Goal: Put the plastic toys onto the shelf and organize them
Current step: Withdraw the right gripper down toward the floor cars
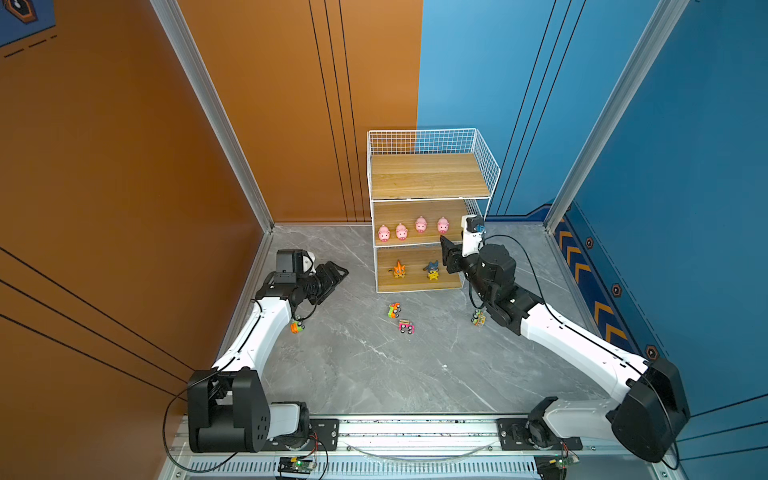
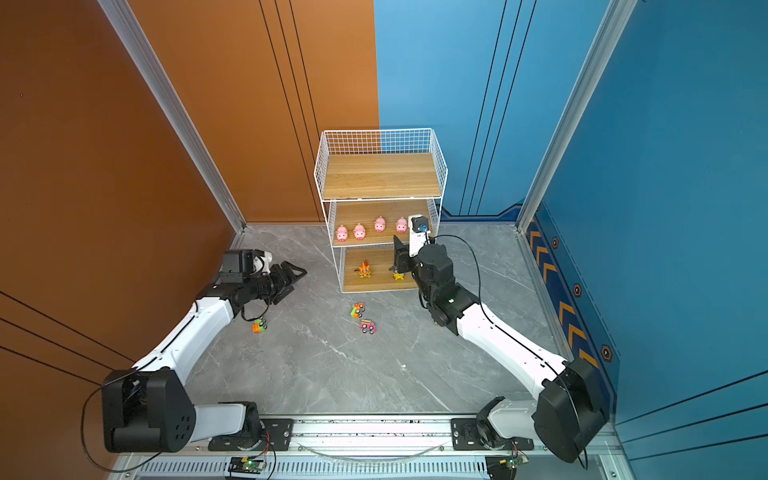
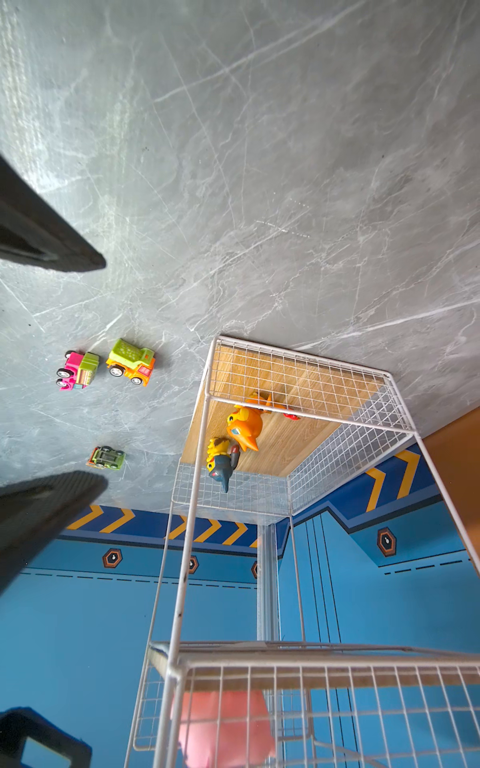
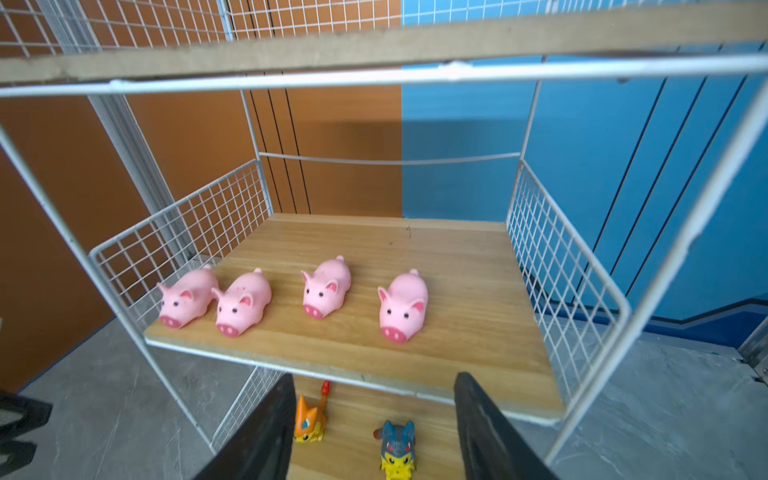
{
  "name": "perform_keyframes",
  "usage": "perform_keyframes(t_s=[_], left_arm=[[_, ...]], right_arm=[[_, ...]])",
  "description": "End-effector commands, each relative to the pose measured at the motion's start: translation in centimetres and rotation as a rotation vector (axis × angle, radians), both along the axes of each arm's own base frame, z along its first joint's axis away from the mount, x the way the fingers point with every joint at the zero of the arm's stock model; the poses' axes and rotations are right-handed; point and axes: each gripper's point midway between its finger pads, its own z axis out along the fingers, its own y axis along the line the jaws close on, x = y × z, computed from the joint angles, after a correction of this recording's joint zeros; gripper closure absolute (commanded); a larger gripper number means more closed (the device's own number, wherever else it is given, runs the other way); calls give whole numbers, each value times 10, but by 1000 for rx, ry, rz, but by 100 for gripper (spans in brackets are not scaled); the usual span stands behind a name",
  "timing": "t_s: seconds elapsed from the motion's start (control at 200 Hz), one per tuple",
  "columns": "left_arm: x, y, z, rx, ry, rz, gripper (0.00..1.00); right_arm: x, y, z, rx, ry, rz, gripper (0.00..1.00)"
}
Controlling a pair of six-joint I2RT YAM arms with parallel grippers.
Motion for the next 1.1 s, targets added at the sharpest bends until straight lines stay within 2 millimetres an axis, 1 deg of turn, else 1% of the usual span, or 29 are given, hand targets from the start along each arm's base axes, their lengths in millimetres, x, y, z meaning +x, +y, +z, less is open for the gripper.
perform_keyframes(t_s=[0.0,0.1,0.195,0.205,0.22,0.285,0.365,0.44,0.491,0.581,0.756,0.871,0.971,1.006,1.011,1.026,1.096], left_arm=[[-3,3,-12,-2,32,5,23],[-2,4,-14,-1,34,5,23],[-2,4,-14,3,36,8,23],[-2,5,-14,4,35,9,23],[-2,5,-15,5,35,9,23],[-2,5,-16,6,40,10,22],[-2,4,-18,8,45,8,23],[-2,4,-22,17,51,4,23],[-2,3,-24,27,53,0,23],[-4,0,-31,57,73,-14,23],[-12,-15,-45,148,122,-81,23],[-18,-20,-51,237,143,-124,23],[-24,-19,-53,355,162,-154,23],[-30,-16,-58,397,184,-166,22],[-26,-17,-53,401,170,-165,22],[-24,-17,-48,415,161,-168,22],[-27,-11,-43,508,168,-185,22]], right_arm=[[-23,-12,-36,-27,122,-30,36],[-45,-19,-63,-26,206,-39,34],[-62,-31,-92,8,286,-57,33],[-68,-24,-96,5,295,-34,32],[-73,-22,-103,9,311,-21,32],[-83,-22,-120,15,350,-6,32],[-92,-21,-141,12,399,17,32],[-99,-12,-159,14,451,66,31],[-100,-8,-169,18,482,79,31],[-103,5,-188,19,532,128,31],[-101,36,-214,39,592,209,31],[-95,54,-227,53,615,244,33],[-88,69,-234,82,617,270,33],[-87,75,-235,100,617,284,33],[-86,76,-236,102,619,284,33],[-86,78,-236,109,618,289,34],[-82,88,-241,133,629,309,36]])
